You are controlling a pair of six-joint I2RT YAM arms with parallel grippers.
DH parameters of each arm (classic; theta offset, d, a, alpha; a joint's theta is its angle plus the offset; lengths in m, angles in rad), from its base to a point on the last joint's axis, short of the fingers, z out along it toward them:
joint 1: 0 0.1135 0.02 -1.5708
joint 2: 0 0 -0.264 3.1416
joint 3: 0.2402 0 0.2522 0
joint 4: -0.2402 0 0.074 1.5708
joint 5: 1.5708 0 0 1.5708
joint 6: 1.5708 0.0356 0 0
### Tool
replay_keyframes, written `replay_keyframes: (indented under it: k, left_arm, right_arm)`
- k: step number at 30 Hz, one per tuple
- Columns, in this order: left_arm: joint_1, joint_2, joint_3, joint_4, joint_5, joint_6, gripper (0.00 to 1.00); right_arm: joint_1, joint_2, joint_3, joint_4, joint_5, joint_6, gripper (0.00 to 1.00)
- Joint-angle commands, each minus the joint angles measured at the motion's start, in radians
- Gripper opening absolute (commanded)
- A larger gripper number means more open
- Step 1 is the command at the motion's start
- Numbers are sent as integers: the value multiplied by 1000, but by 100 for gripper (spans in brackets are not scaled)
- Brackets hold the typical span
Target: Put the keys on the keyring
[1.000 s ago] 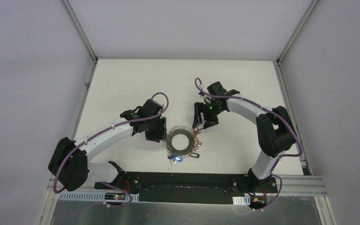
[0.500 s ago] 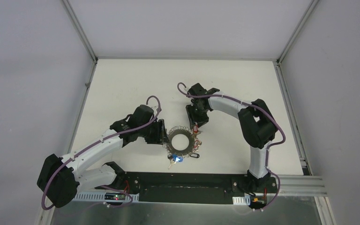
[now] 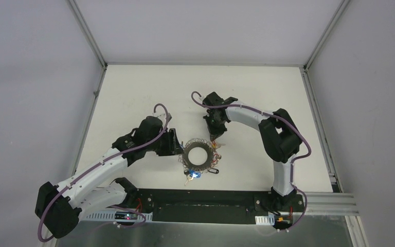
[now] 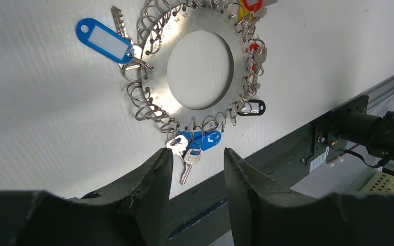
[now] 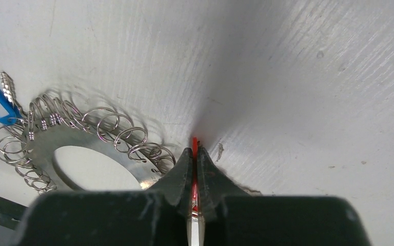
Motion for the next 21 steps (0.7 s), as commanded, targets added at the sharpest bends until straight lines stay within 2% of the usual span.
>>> replay_keyframes:
  k: [1,5,12,14,17,21]
  left_arm:
    - [7,-48,-2,-26,-50,-13,42]
    - [9,-95,-10,-31,-71,-25,45]
    - [9,-197,-17,-33,-146,-40,85]
    - [9,-226,-15,-34,-165,-40,92]
    - [9,-268,-10,-27,-187,-38,97]
    - [9,-308,-15,21,-172,-10,96]
  right_arm:
    - [1,-75,38,-29,7,-32,0]
    - [0,-175,51,-29,-51,-48,0]
    - [1,-376,11,51,-155,-62,0]
    - [0,-428,-7,84,-181,-60,0]
    - [1,-493,-29,124,-215,-51,0]
    - [1,-560,-44,171,-238,-39,0]
